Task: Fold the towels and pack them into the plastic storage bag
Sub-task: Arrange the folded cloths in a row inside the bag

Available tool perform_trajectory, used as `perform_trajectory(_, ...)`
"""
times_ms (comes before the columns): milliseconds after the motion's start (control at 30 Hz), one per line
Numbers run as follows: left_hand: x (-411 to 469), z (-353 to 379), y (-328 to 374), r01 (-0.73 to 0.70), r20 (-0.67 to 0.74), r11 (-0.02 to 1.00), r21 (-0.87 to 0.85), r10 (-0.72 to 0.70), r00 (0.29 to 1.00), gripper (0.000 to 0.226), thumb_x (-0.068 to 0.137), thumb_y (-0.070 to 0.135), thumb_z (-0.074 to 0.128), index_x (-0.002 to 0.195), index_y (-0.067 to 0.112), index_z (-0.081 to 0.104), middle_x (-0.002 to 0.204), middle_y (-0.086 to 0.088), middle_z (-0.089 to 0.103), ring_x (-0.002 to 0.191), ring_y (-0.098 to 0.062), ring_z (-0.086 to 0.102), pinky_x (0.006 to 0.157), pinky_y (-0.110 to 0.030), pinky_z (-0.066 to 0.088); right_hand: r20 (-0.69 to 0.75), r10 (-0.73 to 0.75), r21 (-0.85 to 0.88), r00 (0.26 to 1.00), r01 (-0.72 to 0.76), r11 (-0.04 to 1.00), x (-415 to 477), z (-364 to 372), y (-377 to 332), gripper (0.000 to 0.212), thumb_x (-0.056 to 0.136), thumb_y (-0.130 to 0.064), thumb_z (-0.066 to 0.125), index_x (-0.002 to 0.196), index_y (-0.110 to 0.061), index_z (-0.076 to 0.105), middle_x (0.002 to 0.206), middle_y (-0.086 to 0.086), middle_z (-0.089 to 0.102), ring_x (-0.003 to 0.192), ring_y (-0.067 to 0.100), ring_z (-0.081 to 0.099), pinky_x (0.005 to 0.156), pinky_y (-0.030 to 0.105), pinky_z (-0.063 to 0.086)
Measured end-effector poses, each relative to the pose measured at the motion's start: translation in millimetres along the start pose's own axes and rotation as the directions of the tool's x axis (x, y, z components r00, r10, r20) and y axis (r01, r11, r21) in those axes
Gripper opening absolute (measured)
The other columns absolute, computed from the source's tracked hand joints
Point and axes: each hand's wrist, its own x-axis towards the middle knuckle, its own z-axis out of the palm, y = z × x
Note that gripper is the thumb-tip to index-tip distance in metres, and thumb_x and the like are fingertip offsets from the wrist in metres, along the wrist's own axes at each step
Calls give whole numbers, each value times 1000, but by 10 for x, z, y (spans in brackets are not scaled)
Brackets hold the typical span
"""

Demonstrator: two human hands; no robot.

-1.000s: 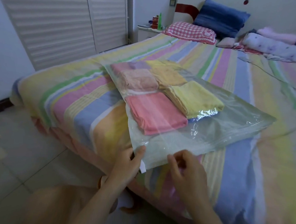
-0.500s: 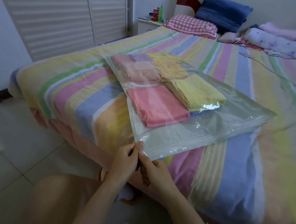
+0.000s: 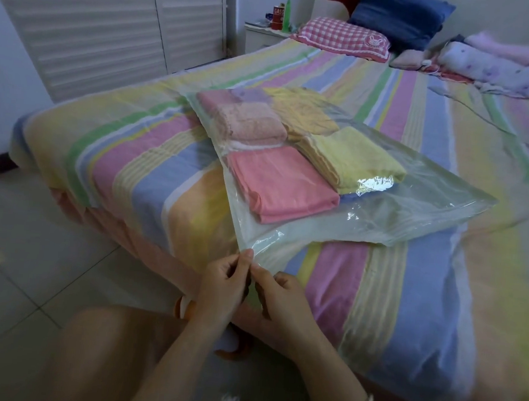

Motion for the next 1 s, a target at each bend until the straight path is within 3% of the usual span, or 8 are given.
perform_trajectory(100,-5,2,13,6,-25,999,-36,-7,1000,47,97,29,53,51,24,56,52,-6,50,53,-13,49,52,-28,42,59,-97,-259,993,109,960,-30,-50,-22,34,96,-43,49,72,-24,62,56,-11,56,59,1,53,55,16,41)
perform_trajectory(200,-52,15,-6,-3,-15,999,-47,3,1000,37,97,24,52,64,13,63,62,-15,60,61,-14,58,56,-22,48,48,-79,-213,996,87,973,-49,-41,-33,54,97,-55,37,76,-19,72,64,-5,68,69,5,64,64,23,48)
perform_trajectory(300,-64,9,-13,-19,30,998,-57,21,999,38,100,20,48,68,21,69,65,-5,67,69,-11,63,62,-22,52,47,-31,-167,998,38,985,-70,-23,-63,60,95,-56,41,52,-20,60,49,-7,57,55,4,55,62,29,44)
perform_trajectory(367,-36,-18,1,-20,58,1000,-19,21,998,45,100,20,48,60,27,65,60,4,64,66,-8,60,63,-31,49,9,1,-119,1000,0,993,-47,-34,-76,57,94,-51,49,47,-19,49,43,-7,47,50,7,47,59,30,39)
perform_trajectory(500,14,-56,-18,-21,62,999,35,19,998,46,99,24,50,55,12,55,53,-2,53,58,-14,50,59,-38,39,-74,51,-36,996,-54,998,-11,-5,-66,48,92,-40,55,53,-14,44,44,-5,39,47,9,39,52,26,35)
perform_trajectory(567,9,-46,-19,-4,67,1000,-4,4,998,46,98,26,51,57,7,55,54,-7,54,58,-16,52,58,-35,40,-87,49,11,995,-48,999,-6,-12,-82,47,92,-34,56,49,-17,45,43,-5,38,45,8,37,49,23,33)
perform_trajectory(700,-16,-46,-4,26,117,999,-26,-23,993,55,99,24,49,44,25,46,42,11,38,40,-1,35,44,-18,29,-155,52,35,987,-47,998,26,-125,-88,48,93,-25,55,46,-20,48,41,-9,43,41,5,40,50,24,34)
perform_trajectory(1000,-71,-41,88,224,132,955,-196,-201,971,58,99,31,47,42,23,44,41,2,33,36,-11,31,37,-20,27,-113,65,13,992,-64,998,44,-203,-112,45,94,-29,55,53,-16,42,44,-5,37,42,8,35,49,26,31)
